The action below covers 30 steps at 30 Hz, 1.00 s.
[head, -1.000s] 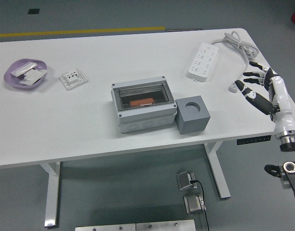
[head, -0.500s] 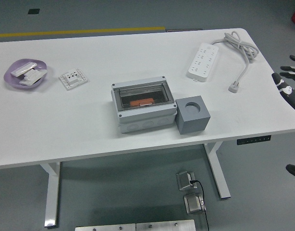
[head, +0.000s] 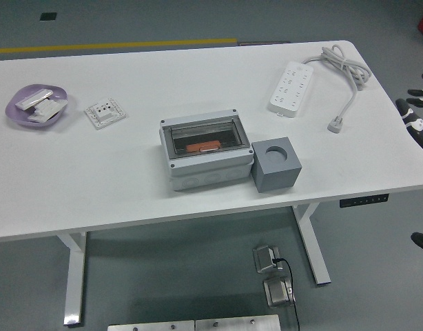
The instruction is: Pick up the cylinder from the cube,place it in the box,flap close box
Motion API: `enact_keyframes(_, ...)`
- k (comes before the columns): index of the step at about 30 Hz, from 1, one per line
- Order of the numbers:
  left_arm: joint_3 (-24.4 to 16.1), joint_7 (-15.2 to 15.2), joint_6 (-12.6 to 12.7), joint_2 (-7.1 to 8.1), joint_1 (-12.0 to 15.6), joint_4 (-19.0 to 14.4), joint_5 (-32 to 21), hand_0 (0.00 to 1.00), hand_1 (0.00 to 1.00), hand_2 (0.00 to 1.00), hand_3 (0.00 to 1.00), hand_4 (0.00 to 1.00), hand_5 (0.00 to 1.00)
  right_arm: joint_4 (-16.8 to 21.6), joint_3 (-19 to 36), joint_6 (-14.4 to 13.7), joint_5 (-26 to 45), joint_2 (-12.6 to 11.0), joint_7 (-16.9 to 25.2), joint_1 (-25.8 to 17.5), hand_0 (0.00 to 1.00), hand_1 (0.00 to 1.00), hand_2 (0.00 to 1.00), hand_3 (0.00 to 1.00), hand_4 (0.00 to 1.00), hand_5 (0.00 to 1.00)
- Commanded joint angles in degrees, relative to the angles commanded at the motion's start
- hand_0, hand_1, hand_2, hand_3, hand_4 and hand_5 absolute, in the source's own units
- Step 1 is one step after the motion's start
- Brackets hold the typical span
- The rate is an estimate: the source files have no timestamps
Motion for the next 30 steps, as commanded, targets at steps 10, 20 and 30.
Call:
enact_keyframes(10,-0.59,0.01,0.15,-0.65,0.88,0.0,0.0,0.654,0.646,0.574,0.669,0.671,0.205,-0.97,-1.73,0.16,-0.32,0.61,0.03,1.99,0.687,0.595,0.645,0.765,0.938,0.51)
enact_keyframes(20,-2.27,0.12,0.33,-0.74,0.63,0.0,1.08,0.654,0.646,0.574,0.668,0.671,0.205,-1.18,-1.31,0.08,-0.7,0.91,-0.01,2.62,0.688,0.596,0.644,0.763,0.936,0.512)
enact_keyframes(30,-2.59,0.39,0.55,-1.21,0.51,0.0,0.88,0.654,0.646,0.574,0.668,0.671,0.205,-1.54,-0.95,-0.01,0.69,0.84,0.34,2.85,0.69,0.599,0.642,0.757,0.93,0.512)
